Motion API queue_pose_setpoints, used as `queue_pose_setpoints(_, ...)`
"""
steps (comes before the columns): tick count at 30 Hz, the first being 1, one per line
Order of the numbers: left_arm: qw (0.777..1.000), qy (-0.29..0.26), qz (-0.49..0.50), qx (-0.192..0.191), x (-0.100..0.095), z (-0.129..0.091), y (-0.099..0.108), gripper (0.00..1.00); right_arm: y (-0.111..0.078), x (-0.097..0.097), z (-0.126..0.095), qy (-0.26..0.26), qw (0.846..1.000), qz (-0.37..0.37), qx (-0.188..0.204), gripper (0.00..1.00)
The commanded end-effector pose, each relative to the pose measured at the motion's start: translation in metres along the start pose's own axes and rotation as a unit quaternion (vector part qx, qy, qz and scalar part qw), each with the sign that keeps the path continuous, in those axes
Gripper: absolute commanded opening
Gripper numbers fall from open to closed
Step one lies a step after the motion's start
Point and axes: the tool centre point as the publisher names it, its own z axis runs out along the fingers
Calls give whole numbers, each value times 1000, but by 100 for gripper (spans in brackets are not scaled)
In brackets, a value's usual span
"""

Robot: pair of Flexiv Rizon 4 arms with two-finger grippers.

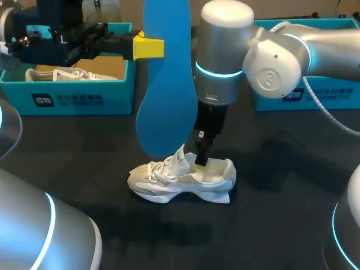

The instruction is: Take the shoe out of the shoebox, open the shoe tongue, remove and reinsert the insole, then place the shoe into the shoebox

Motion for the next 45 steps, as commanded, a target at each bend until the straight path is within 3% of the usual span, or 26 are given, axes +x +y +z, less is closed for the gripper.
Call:
queue_pose_setpoints(1,1000,0,0,-2,-1,1,-1,0,3,-2,11,2,1000,-4,1,100)
queue_pose_setpoints(11,1000,0,0,-2,-1,1,-1,0,3,-7,27,-11,1000,-22,1,100)
queue_pose_setpoints(13,1000,0,0,-2,-1,1,-1,0,5,-6,30,-8,1000,-24,1,85)
queue_pose_setpoints(15,1000,0,0,-2,-1,1,-1,0,6,-6,33,-4,1000,-24,2,85)
queue_pose_setpoints(20,1000,0,0,-2,-1,1,-1,0,6,-3,40,0,1000,-23,-1,72)
queue_pose_setpoints(24,1000,0,0,-2,-1,1,-1,0,5,0,43,1,1000,-19,-4,50)
queue_pose_setpoints(26,1000,0,0,-2,-1,1,-1,0,5,1,45,1,1000,-17,-4,47)
queue_pose_setpoints(27,1000,0,0,-2,-1,1,-1,0,5,2,45,3,1000,-16,-4,38)
queue_pose_setpoints(29,1000,0,0,-2,-1,1,-1,0,6,4,45,1,1000,-15,-4,0)
queue_pose_setpoints(45,1000,0,0,-2,-1,1,-1,0,8,24,5,8,1000,13,8,0)
